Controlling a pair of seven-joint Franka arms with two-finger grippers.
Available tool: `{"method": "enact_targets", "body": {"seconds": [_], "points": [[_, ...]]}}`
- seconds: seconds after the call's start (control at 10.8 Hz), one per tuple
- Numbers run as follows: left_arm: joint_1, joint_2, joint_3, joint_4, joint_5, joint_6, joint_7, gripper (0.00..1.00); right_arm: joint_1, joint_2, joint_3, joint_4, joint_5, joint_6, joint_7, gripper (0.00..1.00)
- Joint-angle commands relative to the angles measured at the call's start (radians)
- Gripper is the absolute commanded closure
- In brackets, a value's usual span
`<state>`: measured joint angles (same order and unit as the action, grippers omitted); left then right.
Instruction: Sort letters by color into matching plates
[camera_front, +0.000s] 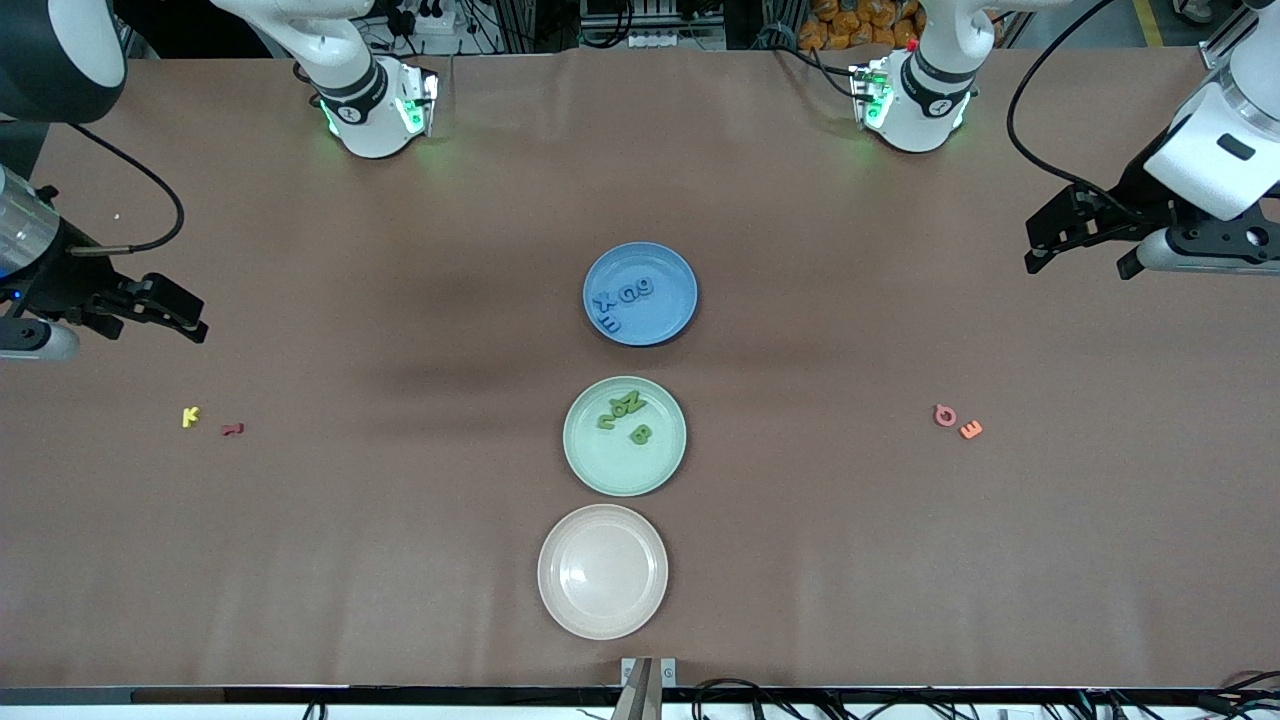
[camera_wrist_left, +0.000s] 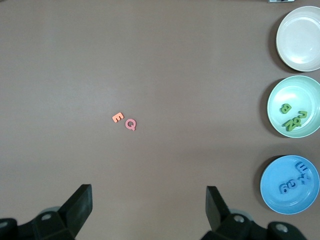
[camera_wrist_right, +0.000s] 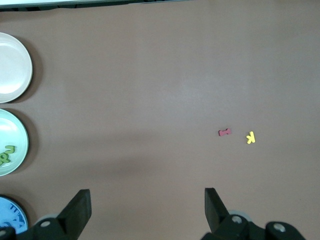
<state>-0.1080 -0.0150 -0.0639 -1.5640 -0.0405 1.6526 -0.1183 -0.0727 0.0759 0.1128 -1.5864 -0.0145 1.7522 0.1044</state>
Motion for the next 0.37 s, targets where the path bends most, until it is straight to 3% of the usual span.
{"method": "enact_targets", "body": {"seconds": [0.0, 0.28], "points": [[-0.001, -0.025, -0.005, -0.022, 0.016, -0.005, -0.015, 0.00, -0.004, -0.013, 0.001, -0.009, 0.004, 0.013, -0.006, 0.00], [-0.004, -0.023, -0.007, -0.022, 0.016, -0.005, -0.015, 0.00, 0.008, -0.010, 0.004, -0.020, 0.004, 0.013, -0.006, 0.00]]}}
